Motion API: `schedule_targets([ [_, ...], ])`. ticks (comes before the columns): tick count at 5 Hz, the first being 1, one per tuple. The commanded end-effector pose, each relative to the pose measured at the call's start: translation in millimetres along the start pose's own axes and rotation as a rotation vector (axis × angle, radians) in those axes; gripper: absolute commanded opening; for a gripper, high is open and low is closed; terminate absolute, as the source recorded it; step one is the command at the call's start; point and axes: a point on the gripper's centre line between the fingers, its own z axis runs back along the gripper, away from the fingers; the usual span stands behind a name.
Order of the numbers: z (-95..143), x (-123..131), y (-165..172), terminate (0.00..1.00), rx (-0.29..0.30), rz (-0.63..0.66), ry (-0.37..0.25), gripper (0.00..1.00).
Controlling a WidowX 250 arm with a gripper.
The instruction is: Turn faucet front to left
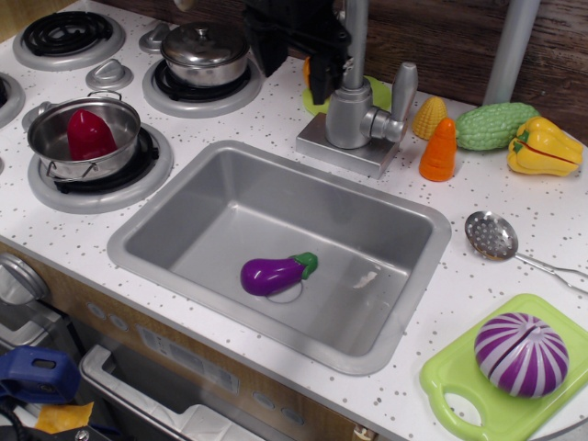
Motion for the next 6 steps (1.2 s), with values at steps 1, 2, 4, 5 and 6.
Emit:
schedule_targets([
  [1,13,16,17,0.00,0.013,-0.028,-0.054,1.00],
  [2,11,23,22,0.00,0.007,-0.043,-0.056,1.00],
  [4,9,29,37,0.00,0.000,-0.071,-0.060,1.00],
  [5,10,29,42,0.00,0.013,-0.075,-0.066,1.00],
  [6,7,26,45,0.00,0.050,-0.064,-0.074,1.00],
])
